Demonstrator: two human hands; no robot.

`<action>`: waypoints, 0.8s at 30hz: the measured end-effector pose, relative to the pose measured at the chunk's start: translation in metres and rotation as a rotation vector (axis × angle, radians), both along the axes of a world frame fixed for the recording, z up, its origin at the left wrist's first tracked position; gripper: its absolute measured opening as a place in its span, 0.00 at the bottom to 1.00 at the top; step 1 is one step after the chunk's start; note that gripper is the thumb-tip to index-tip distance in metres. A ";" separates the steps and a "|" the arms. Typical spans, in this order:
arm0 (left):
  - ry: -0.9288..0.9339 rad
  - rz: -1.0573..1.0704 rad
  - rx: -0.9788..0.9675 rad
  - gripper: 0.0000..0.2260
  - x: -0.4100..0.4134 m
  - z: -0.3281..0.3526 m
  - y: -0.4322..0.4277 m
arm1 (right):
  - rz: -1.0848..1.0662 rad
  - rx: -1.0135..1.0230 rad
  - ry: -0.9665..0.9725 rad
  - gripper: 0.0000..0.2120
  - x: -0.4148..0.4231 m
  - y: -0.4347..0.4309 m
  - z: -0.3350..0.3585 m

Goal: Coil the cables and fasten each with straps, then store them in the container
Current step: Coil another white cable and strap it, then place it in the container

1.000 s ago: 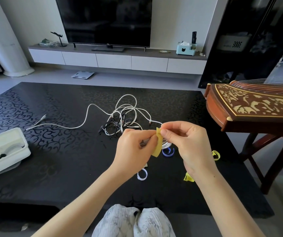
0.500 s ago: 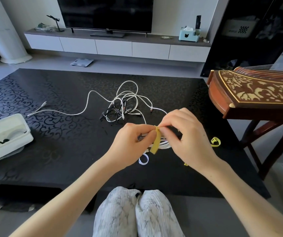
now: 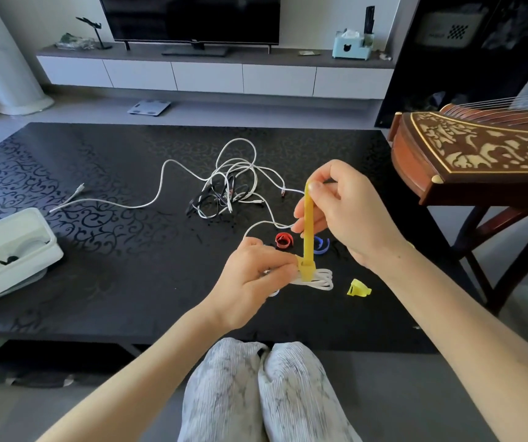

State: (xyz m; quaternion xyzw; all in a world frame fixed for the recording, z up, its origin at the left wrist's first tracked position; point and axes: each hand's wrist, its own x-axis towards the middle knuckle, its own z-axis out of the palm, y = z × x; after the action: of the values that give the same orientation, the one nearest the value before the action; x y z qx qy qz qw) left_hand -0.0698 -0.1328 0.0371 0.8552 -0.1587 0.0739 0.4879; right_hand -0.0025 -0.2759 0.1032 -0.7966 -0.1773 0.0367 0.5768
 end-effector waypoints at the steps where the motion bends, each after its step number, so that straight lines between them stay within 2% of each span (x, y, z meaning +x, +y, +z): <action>1: 0.021 0.020 -0.070 0.16 0.000 0.002 -0.001 | -0.018 0.016 0.041 0.06 0.003 0.002 0.001; 4: 0.074 0.147 -0.283 0.26 0.003 0.005 -0.007 | -0.061 0.094 0.137 0.07 0.007 0.007 0.004; 6: 0.146 0.207 -0.347 0.26 0.006 0.007 -0.013 | -0.076 0.141 0.111 0.07 0.006 0.011 0.007; 12: 0.342 0.406 -0.251 0.19 0.015 0.014 -0.008 | 0.016 0.074 -0.263 0.08 -0.015 0.014 0.010; 16: 0.389 0.409 -0.251 0.21 0.018 0.027 -0.010 | -0.079 0.202 -0.416 0.06 -0.023 0.015 0.009; 18: 0.403 0.380 -0.244 0.20 0.016 0.031 -0.009 | -0.143 0.257 -0.368 0.06 -0.020 0.016 0.009; 21: 0.352 0.339 -0.268 0.12 0.013 0.036 -0.005 | -0.191 0.257 -0.210 0.06 -0.008 0.018 0.007; 24: 0.117 0.274 -0.087 0.10 0.009 0.032 0.000 | -0.240 0.257 0.036 0.06 0.009 0.018 0.006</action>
State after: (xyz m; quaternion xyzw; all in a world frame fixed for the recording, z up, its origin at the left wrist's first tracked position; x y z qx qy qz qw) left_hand -0.0606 -0.1329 0.0688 0.8498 -0.0085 0.0964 0.5181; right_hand 0.0063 -0.2577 0.1097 -0.7308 -0.0738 -0.0410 0.6773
